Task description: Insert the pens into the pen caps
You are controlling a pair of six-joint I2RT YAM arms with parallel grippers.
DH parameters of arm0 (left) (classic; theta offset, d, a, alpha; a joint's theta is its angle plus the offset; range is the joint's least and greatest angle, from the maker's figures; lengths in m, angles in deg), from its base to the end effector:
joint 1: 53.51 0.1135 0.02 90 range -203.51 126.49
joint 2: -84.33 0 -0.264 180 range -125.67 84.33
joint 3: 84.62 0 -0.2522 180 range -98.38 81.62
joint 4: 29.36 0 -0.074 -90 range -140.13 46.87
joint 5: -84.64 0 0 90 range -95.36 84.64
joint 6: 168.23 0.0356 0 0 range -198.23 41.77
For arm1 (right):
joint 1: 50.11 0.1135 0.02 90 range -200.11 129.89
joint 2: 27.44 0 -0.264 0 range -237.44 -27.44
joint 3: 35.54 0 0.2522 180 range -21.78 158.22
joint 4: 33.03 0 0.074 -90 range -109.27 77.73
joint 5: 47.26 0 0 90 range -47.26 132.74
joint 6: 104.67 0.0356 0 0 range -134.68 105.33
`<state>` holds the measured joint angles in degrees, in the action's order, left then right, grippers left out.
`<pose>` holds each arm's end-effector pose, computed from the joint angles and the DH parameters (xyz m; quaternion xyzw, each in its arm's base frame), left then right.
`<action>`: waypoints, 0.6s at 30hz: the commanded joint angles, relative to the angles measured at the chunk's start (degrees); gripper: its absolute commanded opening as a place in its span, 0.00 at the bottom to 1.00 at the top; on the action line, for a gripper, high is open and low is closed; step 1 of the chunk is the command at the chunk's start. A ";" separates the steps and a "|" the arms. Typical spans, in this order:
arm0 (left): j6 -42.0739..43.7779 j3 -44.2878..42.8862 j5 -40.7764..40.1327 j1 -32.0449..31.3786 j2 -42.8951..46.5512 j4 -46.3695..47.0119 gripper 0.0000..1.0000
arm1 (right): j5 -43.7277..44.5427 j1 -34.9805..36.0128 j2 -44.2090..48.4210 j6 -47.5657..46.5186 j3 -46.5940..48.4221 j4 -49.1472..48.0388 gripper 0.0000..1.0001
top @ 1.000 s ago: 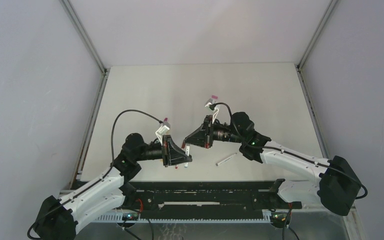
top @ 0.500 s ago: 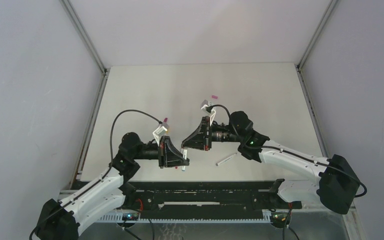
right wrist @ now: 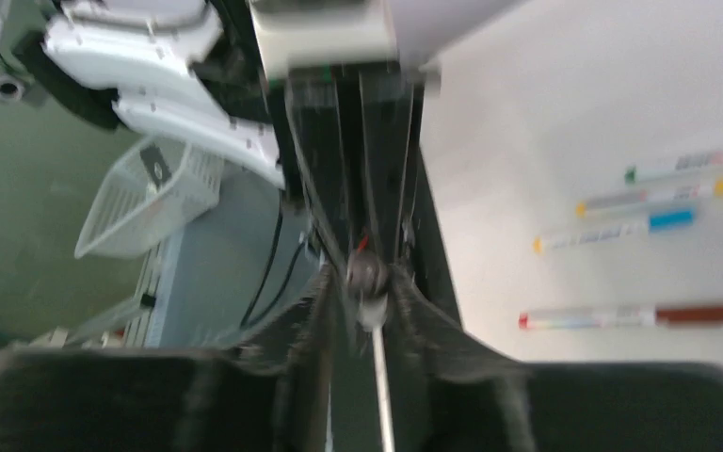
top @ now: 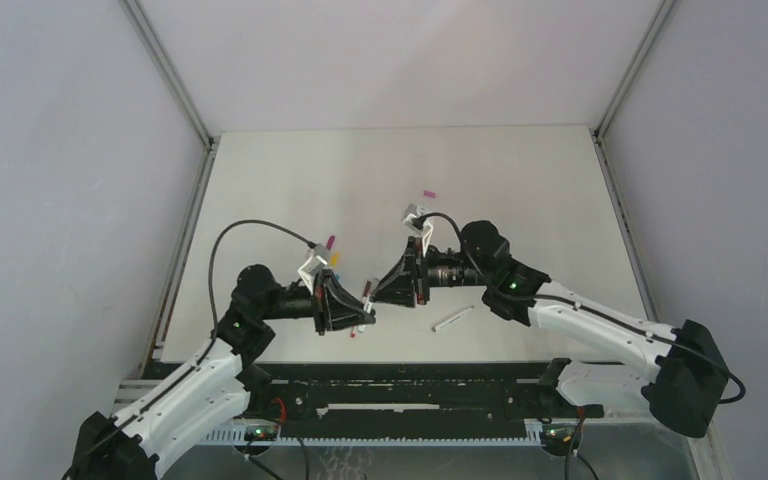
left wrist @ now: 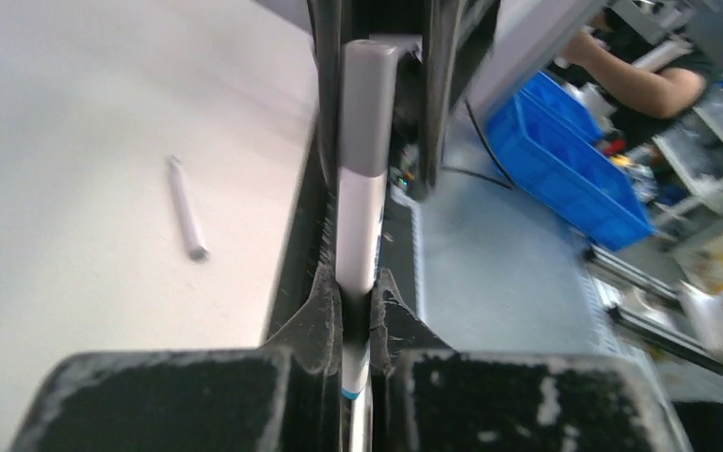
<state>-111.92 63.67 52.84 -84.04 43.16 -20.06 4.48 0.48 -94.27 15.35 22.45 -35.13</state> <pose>0.1249 -0.1088 0.2456 0.3262 0.6279 -0.6196 0.3396 0.1522 0.2200 0.3055 -0.3403 0.6560 0.5928 0.3202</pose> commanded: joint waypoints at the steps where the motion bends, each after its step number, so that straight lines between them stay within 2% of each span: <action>1: 10.68 -9.03 -26.82 0.96 3.67 0.68 0.00 | -11.62 2.02 4.65 -0.65 0.65 24.78 0.34; 4: 11.97 -6.23 -31.47 -0.28 6.43 -5.71 0.00 | -5.81 -2.33 10.14 -1.95 2.09 28.18 0.52; 6: 12.28 -4.91 -34.96 -0.27 8.17 -11.16 0.00 | -3.22 -5.24 12.85 -3.17 2.27 30.52 0.58; 8: 11.51 -4.67 -40.99 -0.37 8.79 -18.03 0.00 | 2.84 -6.78 14.34 -3.85 2.27 34.12 0.59; 10: 10.08 -5.36 -46.87 -0.35 7.56 -24.91 0.00 | 14.12 -6.30 14.75 -3.34 2.27 39.38 0.60; 13: 8.55 -6.35 -51.52 -0.40 2.64 -33.05 0.00 | 31.57 -5.07 12.93 1.31 1.84 48.13 0.59; 14: 8.03 -6.39 -52.04 -0.43 1.14 -33.84 0.00 | 37.05 -4.30 12.60 3.16 1.07 49.74 0.59; 18: 6.63 -5.93 -51.81 -0.46 -4.01 -34.14 0.01 | 47.68 0.22 12.65 9.52 -2.74 50.98 0.60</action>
<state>-103.62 59.36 5.26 -84.25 42.28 -49.56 33.75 -3.00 -81.99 17.82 22.12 9.46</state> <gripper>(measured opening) 0.058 0.593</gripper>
